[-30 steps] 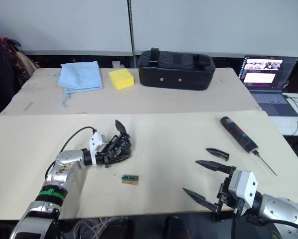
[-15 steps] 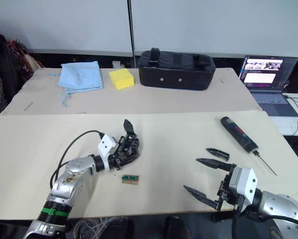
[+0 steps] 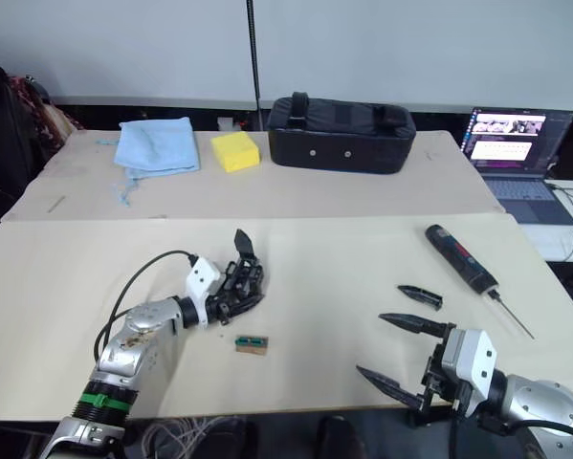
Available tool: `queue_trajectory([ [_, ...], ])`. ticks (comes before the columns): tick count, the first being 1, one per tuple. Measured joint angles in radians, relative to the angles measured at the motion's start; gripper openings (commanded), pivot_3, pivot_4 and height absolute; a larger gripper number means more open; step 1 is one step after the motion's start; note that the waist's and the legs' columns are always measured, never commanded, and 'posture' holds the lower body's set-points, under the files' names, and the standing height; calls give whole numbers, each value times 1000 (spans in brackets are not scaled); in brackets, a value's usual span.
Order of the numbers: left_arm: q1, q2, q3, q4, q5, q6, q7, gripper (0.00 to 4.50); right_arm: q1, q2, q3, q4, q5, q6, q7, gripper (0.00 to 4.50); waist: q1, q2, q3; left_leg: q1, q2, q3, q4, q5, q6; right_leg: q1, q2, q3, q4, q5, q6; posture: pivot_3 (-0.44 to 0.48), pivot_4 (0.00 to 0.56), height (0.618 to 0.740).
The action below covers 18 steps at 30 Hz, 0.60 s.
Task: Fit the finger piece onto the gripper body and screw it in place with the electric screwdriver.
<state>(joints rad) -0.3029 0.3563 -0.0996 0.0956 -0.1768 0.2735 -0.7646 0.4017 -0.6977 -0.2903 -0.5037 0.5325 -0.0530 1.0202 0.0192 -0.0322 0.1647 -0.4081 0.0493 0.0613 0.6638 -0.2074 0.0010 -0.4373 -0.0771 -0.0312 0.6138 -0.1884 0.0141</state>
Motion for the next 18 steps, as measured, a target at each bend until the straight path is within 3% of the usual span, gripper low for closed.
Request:
queue_trajectory([
  [9, 7, 16, -8, -25, -5, 25, -6, 2353, -6, 0, 4, -7, 0, 0, -1, 4500, 2, 0, 0, 0, 0, 0, 0, 0, 0, 0, 0, 0, 0, 0, 0, 0, 150, 740],
  [12, 16, 30, -18, -31, -3, 10, -19, 3882, -6, 0, 5, -7, 0, 0, -1, 4500, 1, 0, 0, 0, 0, 0, 0, 0, 0, 0, 0, 0, 0, 0, 0, 0, 150, 740],
  [14, 23, 30, -19, -36, -6, 6, -26, 4485, -8, 0, 6, -7, 0, 0, -1, 4500, 1, 0, 0, 1, 0, 0, 0, 0, 0, 0, 0, 0, 0, 0, 0, 0, 150, 740],
  [18, 31, 45, -17, -41, -13, 3, -41, 4485, -9, 0, 7, -7, 0, 0, -1, 4500, 0, 0, 0, 1, 0, 0, 0, 0, 0, 0, 0, 0, 0, 0, 0, 0, 150, 740],
])
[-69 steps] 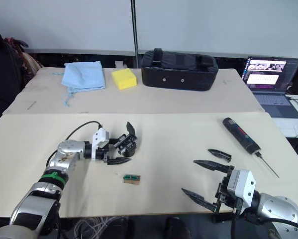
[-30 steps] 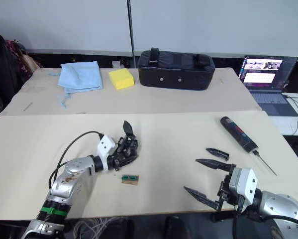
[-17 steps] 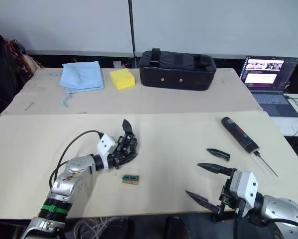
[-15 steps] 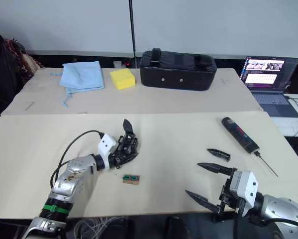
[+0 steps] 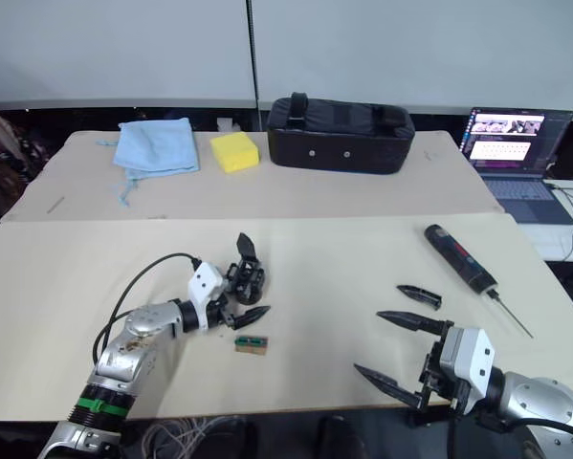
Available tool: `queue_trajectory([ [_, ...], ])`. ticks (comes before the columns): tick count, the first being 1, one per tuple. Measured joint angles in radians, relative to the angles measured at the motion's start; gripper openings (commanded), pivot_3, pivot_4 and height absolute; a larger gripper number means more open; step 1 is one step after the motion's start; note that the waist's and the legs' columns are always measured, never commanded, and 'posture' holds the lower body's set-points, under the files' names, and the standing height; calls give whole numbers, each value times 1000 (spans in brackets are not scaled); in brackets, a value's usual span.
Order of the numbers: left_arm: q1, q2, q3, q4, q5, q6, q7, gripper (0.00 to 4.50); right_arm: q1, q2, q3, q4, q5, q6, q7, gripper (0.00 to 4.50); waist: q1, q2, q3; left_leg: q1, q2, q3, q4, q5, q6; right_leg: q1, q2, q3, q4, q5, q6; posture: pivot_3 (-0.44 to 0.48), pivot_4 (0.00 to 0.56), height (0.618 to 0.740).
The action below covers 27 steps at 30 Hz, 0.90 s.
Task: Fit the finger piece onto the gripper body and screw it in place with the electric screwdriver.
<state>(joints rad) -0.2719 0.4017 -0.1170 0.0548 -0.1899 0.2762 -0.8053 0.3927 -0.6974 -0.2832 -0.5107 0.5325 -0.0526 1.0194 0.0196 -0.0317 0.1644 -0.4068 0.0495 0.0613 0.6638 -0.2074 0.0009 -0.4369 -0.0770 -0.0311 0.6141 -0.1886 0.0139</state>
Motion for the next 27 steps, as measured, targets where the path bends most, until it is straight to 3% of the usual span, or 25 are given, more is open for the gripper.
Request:
queue_trajectory([
  [7, 56, 102, 71, -2, -47, -41, -76, 4485, 85, 22, -51, 21, 0, -6, 0, 4500, -5, 0, 0, 0, 1, 0, 0, 0, 0, 0, 0, 0, 0, 0, 0, 0, 150, 740],
  [14, 121, 211, 221, 50, -203, -103, -278, 4485, 195, 117, -154, 55, 0, -41, -25, 4500, -2, 1, -1, 0, 1, 0, 0, -1, -2, -1, -1, -1, 0, -1, -1, 0, 150, 740],
  [18, 142, 318, 312, 41, -295, -75, -391, 4485, 294, 174, -256, 104, 7, -33, -78, 4500, 4, 3, -1, -2, 2, 0, -1, -5, -8, -3, -2, -2, -1, -1, -2, 0, 150, 740],
  [21, 116, 341, 320, -7, -326, -70, -428, 4485, 261, 174, -265, 69, 22, 35, -156, 4500, 1, 4, -1, 0, 3, -1, -1, -6, -10, -2, -4, -1, -1, -1, -2, 0, 150, 740],
  [23, 94, 350, 314, -49, -352, -48, -455, 4485, 207, 155, -265, 25, 21, 112, -240, 4500, -6, 4, -2, 0, 2, -1, -1, -6, -10, -2, -3, 0, -1, -1, -2, 0, 150, 740],
  [27, 71, 385, 312, -136, -420, 33, -492, 4485, 110, -84, -260, 31, 26, 367, -272, 4500, -10, 4, -2, 2, 0, 2, -1, -6, -9, -2, -1, 6, 0, -1, -2, 0, 150, 740],
])
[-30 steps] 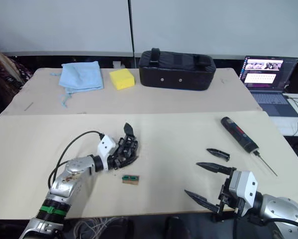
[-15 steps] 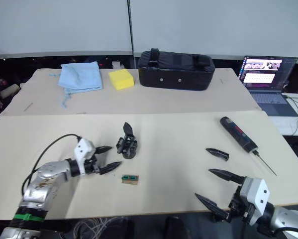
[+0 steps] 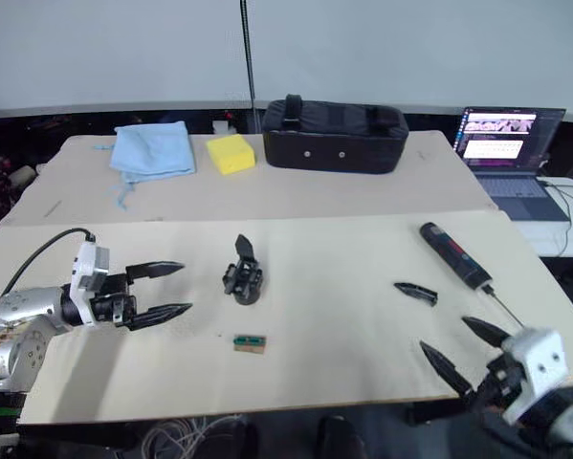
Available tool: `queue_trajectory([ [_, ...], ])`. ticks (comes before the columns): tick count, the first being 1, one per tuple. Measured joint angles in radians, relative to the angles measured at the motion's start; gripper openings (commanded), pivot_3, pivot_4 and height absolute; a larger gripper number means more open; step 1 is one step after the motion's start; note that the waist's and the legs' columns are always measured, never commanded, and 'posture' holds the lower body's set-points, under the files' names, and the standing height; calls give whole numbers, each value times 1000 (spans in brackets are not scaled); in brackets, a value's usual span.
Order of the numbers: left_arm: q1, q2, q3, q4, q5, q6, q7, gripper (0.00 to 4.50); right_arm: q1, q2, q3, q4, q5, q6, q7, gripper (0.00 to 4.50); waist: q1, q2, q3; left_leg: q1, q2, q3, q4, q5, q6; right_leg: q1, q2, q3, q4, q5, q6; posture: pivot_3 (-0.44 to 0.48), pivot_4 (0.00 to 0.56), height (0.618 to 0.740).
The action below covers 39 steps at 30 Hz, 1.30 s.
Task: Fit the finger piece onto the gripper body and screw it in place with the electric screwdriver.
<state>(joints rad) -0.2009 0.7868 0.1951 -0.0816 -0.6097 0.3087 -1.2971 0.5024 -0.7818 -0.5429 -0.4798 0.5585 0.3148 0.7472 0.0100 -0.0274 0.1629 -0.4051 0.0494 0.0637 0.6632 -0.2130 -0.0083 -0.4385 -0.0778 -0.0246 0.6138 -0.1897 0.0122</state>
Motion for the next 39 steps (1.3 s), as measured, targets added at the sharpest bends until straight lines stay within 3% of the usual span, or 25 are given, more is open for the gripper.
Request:
queue_trajectory([
  [4, -33, -13, -21, -120, -65, 78, 24, 4485, -230, -259, 67, 197, -18, 86, 147, 4500, 1, -1, 0, 0, -1, 2, 0, 5, 9, 0, 2, 3, 0, 0, 0, 0, 150, 740],
  [8, -44, -46, -46, -199, -104, 130, 76, 4485, -518, -359, 292, 461, -141, 65, 290, 4500, 1, -3, 2, -1, -1, 1, -1, 5, 9, 0, 5, 3, 0, 0, 0, 0, 150, 740],
  [12, -60, -61, -60, -233, -101, 147, 117, 4485, -811, -327, 539, 767, -312, -25, 422, 4500, -1, -3, 2, -1, -1, 1, -1, 6, 10, 0, 6, 6, -1, 0, 1, 0, 150, 740],
  [17, -64, -92, -70, -232, -97, 141, 144, 4485, -1067, -239, 703, 1072, -458, -73, 537, 4500, -8, -2, 3, -2, -3, 2, -1, 6, 10, -1, 7, 11, -1, 2, 4, 0, 150, 740],
  [26, -12, -100, -75, -258, -98, 129, 153, 4485, -1196, -157, 742, 1284, -548, -215, 598, 4500, -23, -3, 3, 0, -2, 2, -1, 6, 10, 1, 8, 11, 0, 3, 4, 0, 150, 740],
  [27, -10, -100, -75, -258, -98, 129, 154, 4500, -1196, -152, 734, 1291, -548, -221, 596, 3941, -25, -3, 3, 0, -2, 2, -1, 6, 10, 1, 8, 11, 0, 3, 4, 0, 150, 740],
  [35, -35, -100, -92, -216, -80, 109, 136, 4500, -1187, -129, 695, 1305, -555, -264, 575, 1254, -24, -3, 3, 1, 0, 2, -1, 6, 10, 0, 10, 12, 1, 3, 4, 0, 150, 740],
  [39, -70, -103, -101, -188, -79, 112, 134, 4500, -1113, -132, 645, 1226, -532, -273, 561, 1096, -24, -3, 3, 0, 0, 2, -1, 6, 10, 0, 10, 12, 1, 3, 4, 0, 150, 740],
])
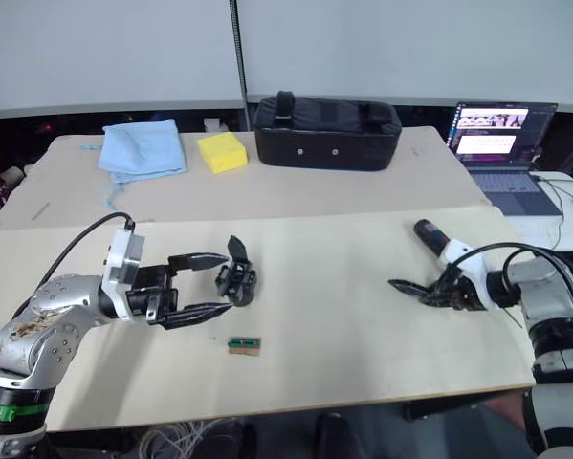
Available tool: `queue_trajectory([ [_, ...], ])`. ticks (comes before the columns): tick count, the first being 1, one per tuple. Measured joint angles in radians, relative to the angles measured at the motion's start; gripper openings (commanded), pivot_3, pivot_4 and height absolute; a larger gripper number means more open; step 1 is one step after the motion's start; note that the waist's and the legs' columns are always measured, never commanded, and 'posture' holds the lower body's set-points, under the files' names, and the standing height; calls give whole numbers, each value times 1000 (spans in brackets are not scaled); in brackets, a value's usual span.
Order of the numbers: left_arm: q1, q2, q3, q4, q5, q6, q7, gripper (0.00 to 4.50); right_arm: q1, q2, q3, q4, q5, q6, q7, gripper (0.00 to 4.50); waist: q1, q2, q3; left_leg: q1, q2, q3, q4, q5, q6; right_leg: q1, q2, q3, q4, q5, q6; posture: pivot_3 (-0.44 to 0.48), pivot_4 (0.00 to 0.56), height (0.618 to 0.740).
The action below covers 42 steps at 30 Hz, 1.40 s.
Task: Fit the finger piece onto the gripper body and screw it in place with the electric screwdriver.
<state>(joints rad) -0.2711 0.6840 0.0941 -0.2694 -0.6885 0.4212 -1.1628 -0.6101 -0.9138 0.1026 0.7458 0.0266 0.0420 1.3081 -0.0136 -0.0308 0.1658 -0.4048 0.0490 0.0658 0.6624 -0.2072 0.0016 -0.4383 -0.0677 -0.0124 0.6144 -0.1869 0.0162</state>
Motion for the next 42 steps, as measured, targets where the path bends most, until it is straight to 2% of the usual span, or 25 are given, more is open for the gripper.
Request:
queue_trajectory([
  [3, -12, -38, 26, -2, -44, 48, 74, 4500, 127, 16, -101, -196, 86, -19, -31, 1096, 1, 1, 0, -1, 0, 0, 0, 0, 0, -1, 0, 1, 0, 4, 7, 0, 150, 740],
  [6, -52, -97, 55, -6, -107, 118, 196, 4500, 186, 91, -235, -491, 204, 36, -166, 1096, -4, 1, 1, 0, 1, 0, 0, 0, 0, -2, 1, 2, 2, 5, 8, 0, 150, 740],
  [7, -72, -119, 64, -16, -137, 145, 245, 4500, 194, 119, -270, -642, 239, 78, -231, 1096, -2, 1, 1, 0, 1, -1, 0, 0, 0, -1, 1, 2, 2, 5, 8, 0, 150, 740],
  [10, -127, -192, 99, -27, -220, 222, 401, 4500, 208, 202, -295, -927, 282, 185, -390, 1096, 5, 0, 1, 0, 1, -2, 0, 0, 0, -1, 2, 1, 2, 5, 8, 0, 150, 740],
  [13, -222, -304, 100, -13, -287, 290, 563, 4500, 216, 378, -217, -1107, 258, 250, -584, 1096, 14, -1, 0, -2, 0, -3, 2, 0, -1, 0, 2, 2, 2, 5, 8, 0, 150, 740],
  [16, -298, -390, 92, 22, -323, 327, 672, 4500, 217, 478, -108, -1161, 157, 244, -721, 1096, 19, -1, 0, -3, -1, -2, 2, 0, -1, 0, 2, 3, 0, 6, 9, 0, 150, 740],
  [20, -340, -481, 101, 80, -345, 327, 765, 4500, 215, 534, -55, -1165, 59, 225, -823, 1096, 21, -1, 0, -5, -2, -3, 3, 0, -1, -1, 2, 3, -2, 6, 9, 0, 150, 740],
  [25, -358, -514, 102, 89, -387, 348, 801, 4500, 216, 566, 12, -1169, 26, 204, -836, 1096, 17, -1, 0, -4, -1, -4, 3, 0, -1, 0, 4, 3, -2, 6, 8, 0, 150, 740],
  [30, -352, -534, 101, 89, -409, 356, 816, 4500, 233, 565, 21, -1198, 26, 198, -829, 1096, 15, -1, 0, -5, -1, -4, 3, 0, -1, 0, 4, 3, -2, 6, 8, 0, 150, 740],
  [33, -337, -549, 99, 89, -409, 349, 817, 3626, 241, 563, 21, -1216, 27, 199, -829, 1096, 15, -1, 0, -5, -1, -4, 3, 0, 0, 0, 4, 3, -2, 6, 8, 0, 150, 740],
  [40, -320, -577, 87, 80, -413, 339, 802, 122, 247, 559, 21, -1218, 24, 212, -830, 1096, 16, -1, 0, -5, -1, -4, 3, 0, 0, 0, 4, 3, -2, 6, 8, 0, 150, 740],
  [42, -320, -578, 83, 77, -412, 339, 805, 18, 247, 551, 22, -1219, 21, 212, -828, 1096, 16, -1, 0, -5, -1, -4, 3, 0, 0, 0, 4, 3, -2, 6, 7, 0, 150, 740],
])
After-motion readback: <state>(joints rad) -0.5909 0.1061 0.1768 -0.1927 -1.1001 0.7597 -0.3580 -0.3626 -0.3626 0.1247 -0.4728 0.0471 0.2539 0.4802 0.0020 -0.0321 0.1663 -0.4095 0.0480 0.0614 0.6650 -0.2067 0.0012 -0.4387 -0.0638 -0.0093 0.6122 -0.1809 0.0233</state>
